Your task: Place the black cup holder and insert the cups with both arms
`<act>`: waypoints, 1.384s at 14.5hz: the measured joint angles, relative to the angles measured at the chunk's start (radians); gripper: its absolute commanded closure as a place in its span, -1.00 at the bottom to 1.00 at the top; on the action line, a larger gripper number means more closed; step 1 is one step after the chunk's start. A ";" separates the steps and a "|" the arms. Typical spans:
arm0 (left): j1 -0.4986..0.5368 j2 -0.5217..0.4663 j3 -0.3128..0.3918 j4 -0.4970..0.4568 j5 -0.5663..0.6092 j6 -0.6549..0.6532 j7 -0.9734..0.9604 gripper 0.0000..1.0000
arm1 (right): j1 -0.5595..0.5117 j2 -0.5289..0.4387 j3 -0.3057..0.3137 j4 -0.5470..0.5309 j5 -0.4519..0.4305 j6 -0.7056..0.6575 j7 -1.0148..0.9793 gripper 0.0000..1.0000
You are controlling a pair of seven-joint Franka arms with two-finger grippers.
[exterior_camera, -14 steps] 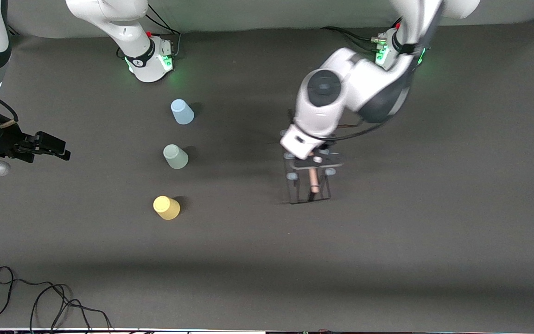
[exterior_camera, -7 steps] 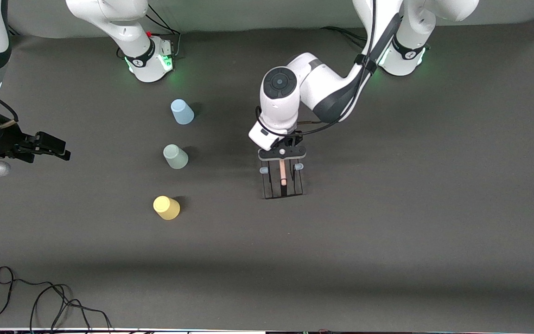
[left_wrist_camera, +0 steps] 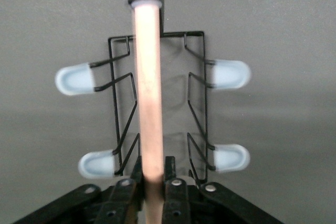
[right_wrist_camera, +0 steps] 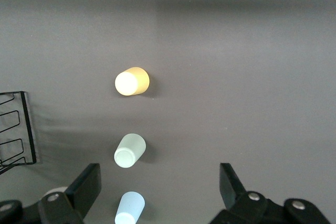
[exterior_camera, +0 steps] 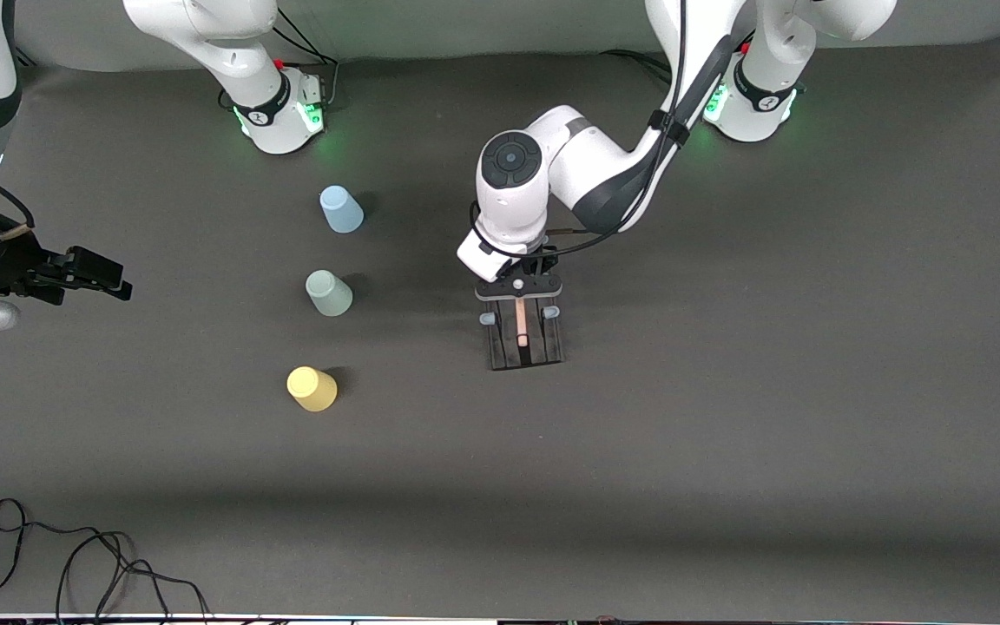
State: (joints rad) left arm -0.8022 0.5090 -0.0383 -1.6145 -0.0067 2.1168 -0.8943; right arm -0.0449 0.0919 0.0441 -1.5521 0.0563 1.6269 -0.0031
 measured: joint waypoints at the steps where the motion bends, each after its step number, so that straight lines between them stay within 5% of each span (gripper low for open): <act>1: 0.000 0.000 0.002 0.003 0.009 0.001 0.000 -1.00 | 0.000 0.000 0.000 0.000 0.000 0.000 0.000 -1.00; 9: 0.078 -0.115 0.024 0.061 0.020 -0.068 0.025 -0.99 | 0.001 0.000 0.002 0.000 0.000 0.000 0.000 -1.00; 20: 0.492 -0.372 0.038 0.042 0.024 -0.429 0.546 -0.99 | 0.001 0.000 0.002 0.000 0.000 -0.013 -0.001 -1.00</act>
State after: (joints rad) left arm -0.3104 0.1373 -0.0003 -1.5727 0.0168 1.6874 -0.3479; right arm -0.0434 0.0924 0.0459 -1.5519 0.0563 1.6136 -0.0042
